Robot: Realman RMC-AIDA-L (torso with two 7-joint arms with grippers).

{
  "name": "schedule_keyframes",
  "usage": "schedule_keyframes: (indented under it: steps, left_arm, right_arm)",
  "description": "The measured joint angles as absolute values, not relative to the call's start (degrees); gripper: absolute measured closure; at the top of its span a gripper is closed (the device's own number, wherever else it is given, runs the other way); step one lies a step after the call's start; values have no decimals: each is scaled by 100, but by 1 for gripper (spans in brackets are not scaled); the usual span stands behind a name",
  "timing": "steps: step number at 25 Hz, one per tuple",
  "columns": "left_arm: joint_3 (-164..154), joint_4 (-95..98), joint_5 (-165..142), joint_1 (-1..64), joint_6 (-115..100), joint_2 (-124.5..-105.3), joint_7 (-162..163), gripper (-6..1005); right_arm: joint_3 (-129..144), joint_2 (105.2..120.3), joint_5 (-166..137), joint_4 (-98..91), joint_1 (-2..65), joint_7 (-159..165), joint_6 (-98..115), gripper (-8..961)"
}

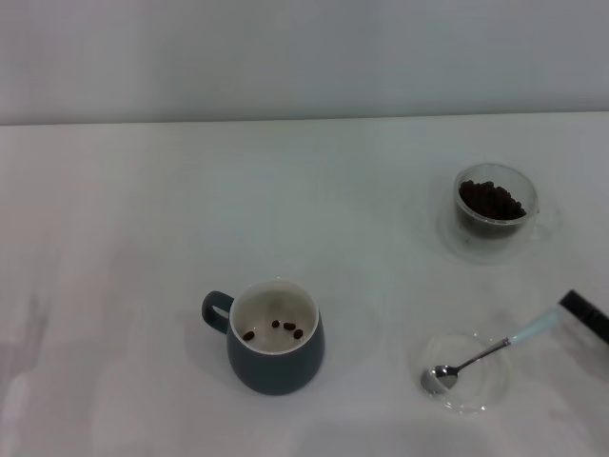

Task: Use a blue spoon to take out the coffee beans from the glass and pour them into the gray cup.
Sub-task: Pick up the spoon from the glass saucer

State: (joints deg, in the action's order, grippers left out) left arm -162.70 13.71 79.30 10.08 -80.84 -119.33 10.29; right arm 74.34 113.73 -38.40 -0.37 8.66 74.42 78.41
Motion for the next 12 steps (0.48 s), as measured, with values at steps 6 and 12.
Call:
schedule_keyframes:
  steps: [6, 12]
  left_arm:
    - [-16271, 1371, 7924, 1042, -8077, -11936, 1028, 213]
    - [-16255, 1371, 7933, 1043, -8104, -11936, 1045, 213]
  right_arm:
    - [7845, 11467, -3842, -59, 1079, 7454, 7791, 114]
    - [8058, 11464, -3850, -64, 1115, 7620, 7838, 120]
